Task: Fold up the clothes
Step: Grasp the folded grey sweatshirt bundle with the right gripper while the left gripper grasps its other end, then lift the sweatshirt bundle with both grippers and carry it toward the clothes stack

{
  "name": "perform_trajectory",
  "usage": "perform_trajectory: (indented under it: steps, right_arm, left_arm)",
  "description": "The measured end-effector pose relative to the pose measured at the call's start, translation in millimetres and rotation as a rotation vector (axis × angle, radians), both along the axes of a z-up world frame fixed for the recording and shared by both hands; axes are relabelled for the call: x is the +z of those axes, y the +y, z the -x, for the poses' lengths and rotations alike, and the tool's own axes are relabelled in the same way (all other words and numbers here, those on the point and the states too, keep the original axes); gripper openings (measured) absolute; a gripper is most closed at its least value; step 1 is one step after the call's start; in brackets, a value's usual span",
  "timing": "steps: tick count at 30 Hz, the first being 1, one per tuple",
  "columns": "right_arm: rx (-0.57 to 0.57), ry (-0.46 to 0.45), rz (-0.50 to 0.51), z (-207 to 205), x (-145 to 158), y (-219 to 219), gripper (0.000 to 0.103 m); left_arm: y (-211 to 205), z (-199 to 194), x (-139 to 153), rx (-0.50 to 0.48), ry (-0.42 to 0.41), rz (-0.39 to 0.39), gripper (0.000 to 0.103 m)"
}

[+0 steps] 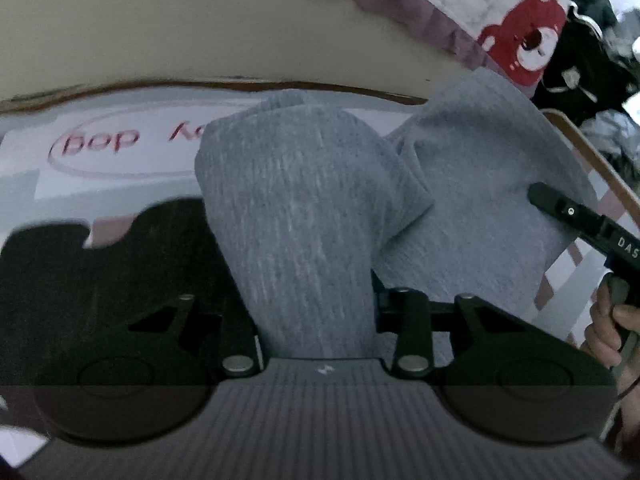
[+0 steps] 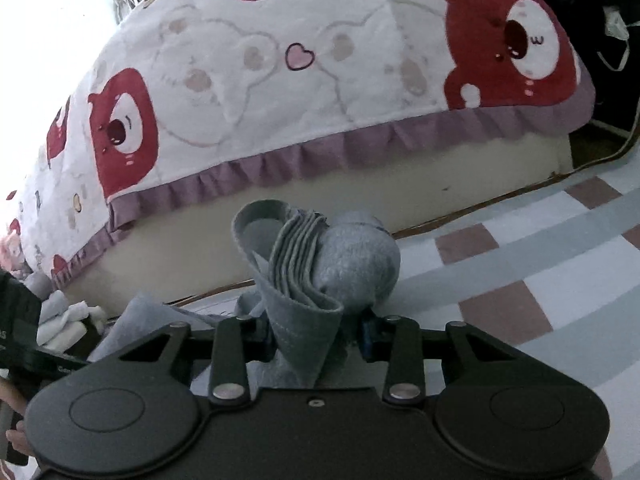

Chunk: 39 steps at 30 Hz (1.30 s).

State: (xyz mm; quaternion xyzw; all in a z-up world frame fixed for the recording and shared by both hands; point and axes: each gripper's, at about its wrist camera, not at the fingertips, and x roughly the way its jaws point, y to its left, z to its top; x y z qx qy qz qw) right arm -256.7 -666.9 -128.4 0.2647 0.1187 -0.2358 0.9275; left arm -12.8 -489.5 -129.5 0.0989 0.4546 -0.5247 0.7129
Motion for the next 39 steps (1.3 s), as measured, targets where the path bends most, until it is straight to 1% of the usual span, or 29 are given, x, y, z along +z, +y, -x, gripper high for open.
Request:
perform_trajectory:
  steps: [2, 4, 7, 9, 12, 13, 17, 18, 20, 23, 25, 27, 28, 30, 32, 34, 35, 36, 39]
  right_arm:
    - [0.021, 0.015, 0.021, -3, 4, 6, 0.041]
    - [0.052, 0.034, 0.074, -7, 10, 15, 0.041]
    - [0.093, 0.016, 0.101, -13, 20, 28, 0.041]
    - [0.125, 0.007, 0.122, -20, 29, 38, 0.041]
    - [0.158, 0.016, 0.166, -33, 43, 61, 0.040]
    - [0.167, 0.021, 0.180, -37, 48, 69, 0.040]
    - [0.195, 0.053, 0.233, -47, 74, 98, 0.040]
    - [0.187, 0.061, 0.221, -50, 84, 102, 0.040]
    - [0.179, 0.079, 0.231, -56, 106, 115, 0.040]
    - [0.184, 0.114, 0.307, -68, 137, 144, 0.040]
    - [0.203, 0.111, 0.334, -80, 157, 160, 0.040]
    - [0.230, 0.104, 0.354, -96, 175, 177, 0.040]
    - [0.246, 0.105, 0.370, -107, 183, 187, 0.040]
    - [0.287, 0.112, 0.422, -131, 196, 212, 0.040]
    - [0.305, 0.117, 0.488, -157, 203, 241, 0.039]
    - [0.310, 0.124, 0.566, -184, 209, 272, 0.039]
    - [0.315, 0.118, 0.589, -198, 211, 285, 0.039]
    - [0.328, 0.104, 0.587, -212, 214, 294, 0.039]
    - [0.390, 0.067, 0.597, -255, 223, 315, 0.038]
  left_arm:
    - [7, 4, 5, 0.006, -0.015, -0.006, 0.035]
    - [18, 7, 12, 0.012, -0.026, -0.010, 0.035]
    - [42, 10, 29, 0.035, -0.031, -0.004, 0.035]
    - [63, 10, 43, 0.055, -0.049, 0.005, 0.035]
    - [94, 14, 61, 0.078, -0.106, 0.020, 0.035]
    - [105, 16, 64, 0.090, -0.112, 0.037, 0.035]
    - [149, 20, 73, 0.153, -0.078, 0.146, 0.035]
    - [160, 21, 75, 0.169, -0.070, 0.173, 0.035]
    - [181, 23, 79, 0.200, -0.053, 0.227, 0.035]
    - [208, 21, 90, 0.231, -0.051, 0.299, 0.035]
    - [230, 12, 97, 0.271, -0.033, 0.356, 0.035]
    - [257, 2, 102, 0.323, -0.018, 0.406, 0.035]
    - [271, -2, 104, 0.353, -0.023, 0.425, 0.035]
    - [298, -6, 111, 0.425, -0.066, 0.452, 0.035]
    - [323, -7, 118, 0.504, -0.130, 0.464, 0.035]
    - [344, -14, 126, 0.562, -0.172, 0.462, 0.035]
    - [354, -18, 130, 0.590, -0.191, 0.458, 0.035]
    - [363, -24, 133, 0.618, -0.200, 0.457, 0.035]
    - [389, -50, 142, 0.700, -0.189, 0.464, 0.035]
